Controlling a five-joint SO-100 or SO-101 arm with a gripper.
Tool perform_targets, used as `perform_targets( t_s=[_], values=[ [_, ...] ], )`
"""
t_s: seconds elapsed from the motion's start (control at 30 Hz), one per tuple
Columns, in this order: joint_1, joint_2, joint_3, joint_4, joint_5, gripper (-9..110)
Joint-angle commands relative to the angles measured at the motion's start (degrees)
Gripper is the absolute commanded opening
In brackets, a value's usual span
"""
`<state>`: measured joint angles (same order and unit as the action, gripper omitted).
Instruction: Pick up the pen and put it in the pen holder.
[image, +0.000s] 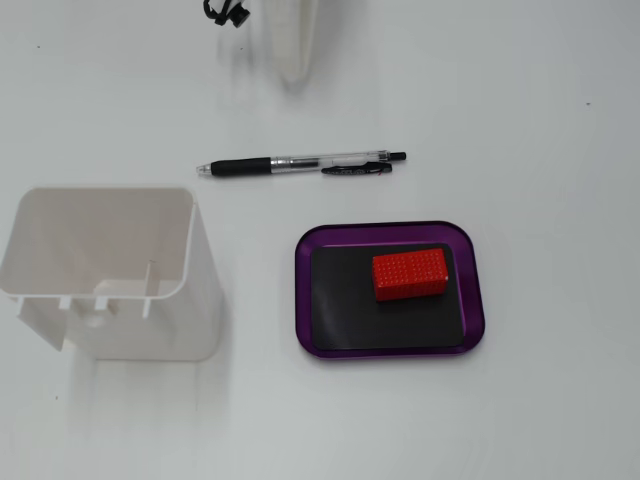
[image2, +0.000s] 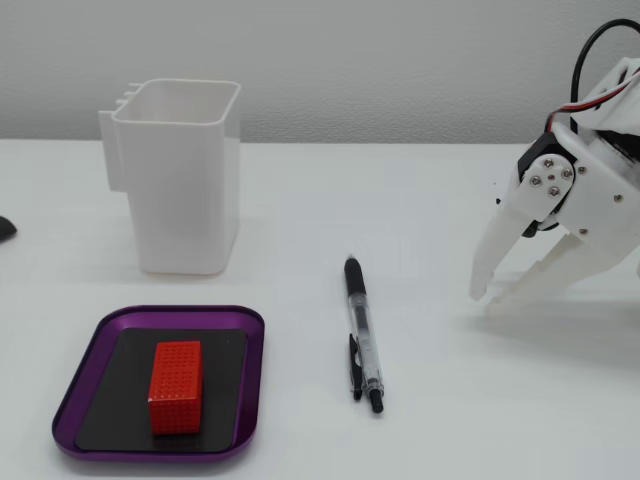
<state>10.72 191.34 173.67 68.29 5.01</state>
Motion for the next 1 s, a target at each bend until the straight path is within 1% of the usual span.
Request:
perform_targets(
  t_s=[0.0,0.43,0.63,0.77,0.97],
  values=[
    [-5.45,1.58,0.44,-2.29,-0.18,0],
    [-5.27,0.53,-0.44,-2.11,-0.18,0],
    [-5.27,-1.49,-10.81,-1.93,0.35,0],
    [-5.27,-12.3,-18.9,-2.9,0.35,-1],
    [-6.15,-38.41,-36.65,-3.16,-0.18,0]
  ],
)
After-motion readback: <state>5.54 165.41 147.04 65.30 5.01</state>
